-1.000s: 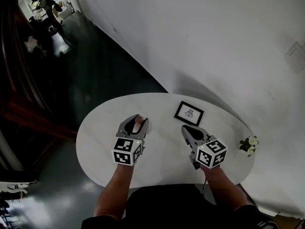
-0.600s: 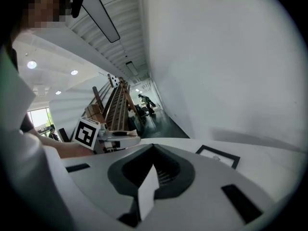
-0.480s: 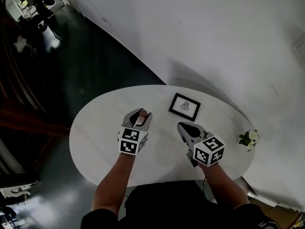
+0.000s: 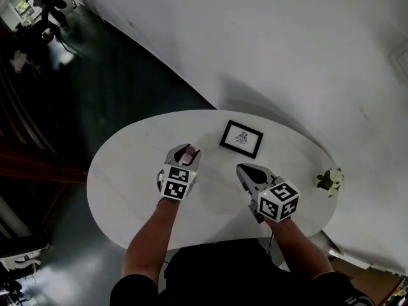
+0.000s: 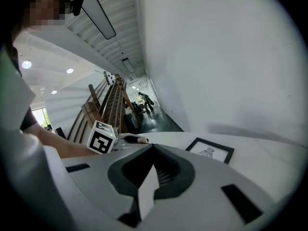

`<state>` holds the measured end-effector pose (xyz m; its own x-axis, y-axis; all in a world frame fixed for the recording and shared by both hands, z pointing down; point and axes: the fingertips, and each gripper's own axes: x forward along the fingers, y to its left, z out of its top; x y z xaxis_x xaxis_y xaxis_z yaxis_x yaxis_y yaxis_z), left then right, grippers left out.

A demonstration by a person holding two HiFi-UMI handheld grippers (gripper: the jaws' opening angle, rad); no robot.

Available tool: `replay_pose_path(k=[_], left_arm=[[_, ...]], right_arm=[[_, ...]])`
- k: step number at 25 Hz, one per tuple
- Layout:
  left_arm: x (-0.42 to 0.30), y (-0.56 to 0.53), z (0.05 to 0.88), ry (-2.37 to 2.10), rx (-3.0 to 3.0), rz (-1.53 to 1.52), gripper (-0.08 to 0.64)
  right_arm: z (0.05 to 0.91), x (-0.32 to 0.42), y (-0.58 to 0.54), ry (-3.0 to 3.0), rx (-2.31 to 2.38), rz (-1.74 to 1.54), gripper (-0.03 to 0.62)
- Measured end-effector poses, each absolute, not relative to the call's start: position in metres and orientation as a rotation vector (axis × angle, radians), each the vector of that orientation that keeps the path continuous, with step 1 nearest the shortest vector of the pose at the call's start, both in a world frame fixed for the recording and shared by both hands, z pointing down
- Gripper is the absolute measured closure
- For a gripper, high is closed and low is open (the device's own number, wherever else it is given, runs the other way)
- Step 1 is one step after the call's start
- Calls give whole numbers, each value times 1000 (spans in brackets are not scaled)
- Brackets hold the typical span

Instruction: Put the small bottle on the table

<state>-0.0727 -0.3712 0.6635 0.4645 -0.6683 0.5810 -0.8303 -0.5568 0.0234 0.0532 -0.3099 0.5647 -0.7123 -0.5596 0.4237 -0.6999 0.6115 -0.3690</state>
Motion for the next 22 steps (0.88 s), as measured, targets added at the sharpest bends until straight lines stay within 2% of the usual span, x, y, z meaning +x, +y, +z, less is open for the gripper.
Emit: replay_pose_path(k=[14,19,22], left_arm=[[-78,-357,684,-1168,2415,859,402],[-80,-353,662,-1152,2481,836,362],[-89,-350,645,-1167,2499,783,362]], right_arm=[[570,54,-294,-2547,1057,773,600],[559,44,-287,-2542,1061,741,600],[546,35,-281,-2549,1063,702,600]])
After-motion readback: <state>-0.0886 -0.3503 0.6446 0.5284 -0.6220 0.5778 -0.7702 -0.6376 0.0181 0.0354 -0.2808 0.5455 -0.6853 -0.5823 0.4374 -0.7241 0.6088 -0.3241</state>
